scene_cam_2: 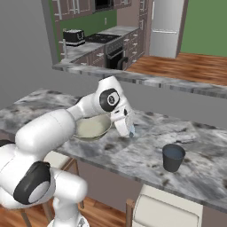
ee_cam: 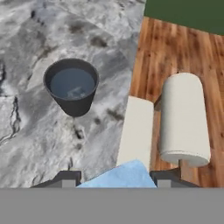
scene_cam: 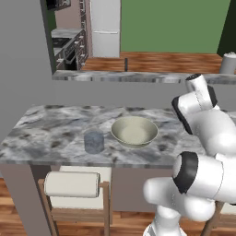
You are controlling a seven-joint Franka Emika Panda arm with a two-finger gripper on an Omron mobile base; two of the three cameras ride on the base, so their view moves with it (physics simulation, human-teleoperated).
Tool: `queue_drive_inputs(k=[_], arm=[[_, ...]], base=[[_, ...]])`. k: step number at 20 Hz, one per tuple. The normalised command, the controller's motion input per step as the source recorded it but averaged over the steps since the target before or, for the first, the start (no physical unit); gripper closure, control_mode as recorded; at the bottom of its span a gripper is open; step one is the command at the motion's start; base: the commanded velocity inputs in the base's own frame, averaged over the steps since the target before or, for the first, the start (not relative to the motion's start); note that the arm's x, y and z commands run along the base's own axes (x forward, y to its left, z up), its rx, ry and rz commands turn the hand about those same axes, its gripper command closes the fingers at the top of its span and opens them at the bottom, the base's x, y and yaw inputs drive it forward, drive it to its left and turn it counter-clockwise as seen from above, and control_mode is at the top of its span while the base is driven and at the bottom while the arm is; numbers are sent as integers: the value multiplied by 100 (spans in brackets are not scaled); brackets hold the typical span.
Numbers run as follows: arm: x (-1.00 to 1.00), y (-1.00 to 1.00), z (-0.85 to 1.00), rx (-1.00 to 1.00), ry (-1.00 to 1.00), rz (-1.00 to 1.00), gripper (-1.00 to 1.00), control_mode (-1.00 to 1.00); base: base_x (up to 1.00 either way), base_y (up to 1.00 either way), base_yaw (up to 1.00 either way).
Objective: There are four ice cubes in the ice bowl. Place two ice cubes in each glass of water.
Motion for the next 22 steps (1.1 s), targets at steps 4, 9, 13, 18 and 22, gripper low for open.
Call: queue_drive_inputs(k=[4, 9, 13, 18, 22], arm=[[0, -98, 12, 6, 0, -14, 100, -100], [0, -88, 0, 11, 0, -8, 100, -100], [0, -69, 0, 12, -2, 0, 100, -100], [8, -37, -6, 12, -8, 0, 100, -100], [22, -8, -10, 12, -13, 2, 100, -100]], base=[[0, 0, 0], [0, 0, 0], [0, 0, 0], [0, 0, 0], [0, 0, 0]])
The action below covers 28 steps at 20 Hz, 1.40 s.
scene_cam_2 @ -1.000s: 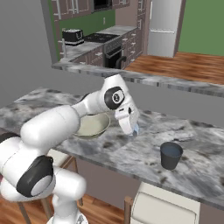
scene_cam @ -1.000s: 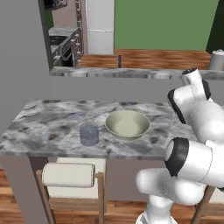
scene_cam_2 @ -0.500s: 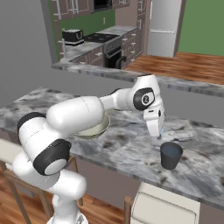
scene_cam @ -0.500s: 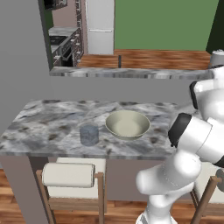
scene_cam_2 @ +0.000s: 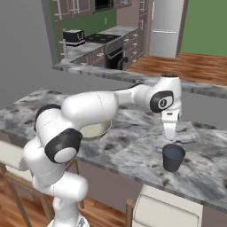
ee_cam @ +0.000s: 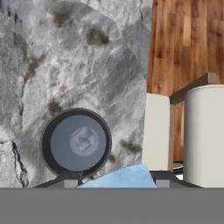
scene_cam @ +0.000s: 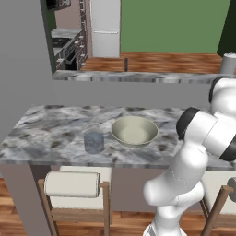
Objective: There are four ice cubes in the ice bowl. Place two ice cubes in each glass of water.
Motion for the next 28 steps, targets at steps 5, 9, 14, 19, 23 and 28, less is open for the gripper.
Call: queue_drive_inputs(k=[5, 9, 14, 19, 23, 28], arm=[[21, -2, -20, 7, -8, 4, 100, -100], [19, 0, -48, 0, 0, 3, 100, -100], [18, -22, -34, 0, 0, 0, 100, -100], [1, -37, -13, 0, 0, 0, 100, -100], [7, -13, -19, 0, 0, 0, 100, -100], [18, 1, -26, 0, -6, 0, 100, -100]], base=[[0, 0, 0], [0, 0, 0], [0, 0, 0], [0, 0, 0], [0, 0, 0], [0, 0, 0]])
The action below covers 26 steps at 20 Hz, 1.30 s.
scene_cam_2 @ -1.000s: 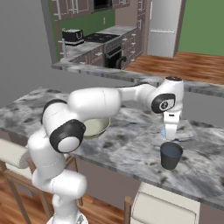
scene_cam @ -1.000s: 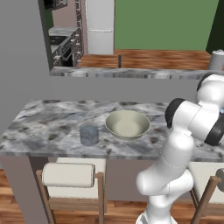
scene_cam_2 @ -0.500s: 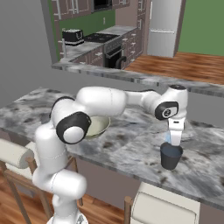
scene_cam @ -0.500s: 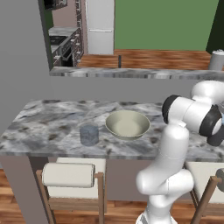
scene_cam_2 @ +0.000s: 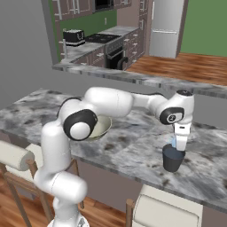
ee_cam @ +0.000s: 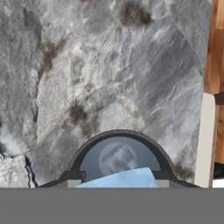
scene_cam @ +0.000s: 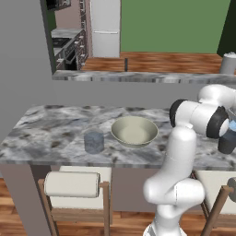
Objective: There are four ice cubes in the ice bowl. Place two ice cubes in each glass of water.
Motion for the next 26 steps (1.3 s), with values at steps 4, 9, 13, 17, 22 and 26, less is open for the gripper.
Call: queue_drive_inputs(k=[4, 9, 13, 17, 22, 26], arm=[[20, 2, -22, 0, -5, 0, 100, -100], [3, 0, -21, 0, 0, 0, 100, -100], [1, 0, -29, 0, 0, 0, 100, -100], [10, 0, -18, 0, 0, 0, 100, -100], [18, 0, -9, 0, 0, 0, 100, -100], [7, 0, -6, 0, 0, 0, 100, -100]], base=[[0, 0, 0], [0, 0, 0], [0, 0, 0], [0, 0, 0], [0, 0, 0], [0, 0, 0]])
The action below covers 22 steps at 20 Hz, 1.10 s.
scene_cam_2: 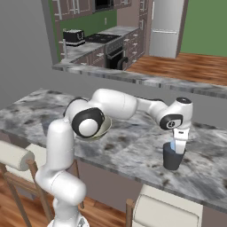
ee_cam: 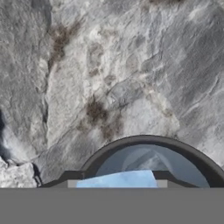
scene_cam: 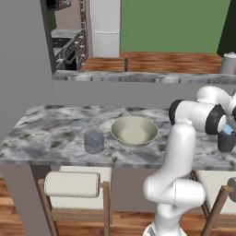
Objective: There are four ice cubes in the ice bowl. Place two ice cubes in each glass of water.
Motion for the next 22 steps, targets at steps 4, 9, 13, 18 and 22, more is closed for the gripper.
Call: queue_drive_inputs(k=[4, 9, 13, 18, 22], arm=[[-1, 0, -2, 0, -3, 0, -100, -100], [-2, -1, 0, 0, -3, 0, -100, -100], [-2, -3, 0, 0, -2, 0, -100, -100], [-1, -10, 0, 0, -1, 0, -100, -100], [-4, -13, 0, 0, -2, 0, -100, -100]], base=[[0, 0, 0], [0, 0, 0], [0, 0, 0], [0, 0, 0], [0, 0, 0]])
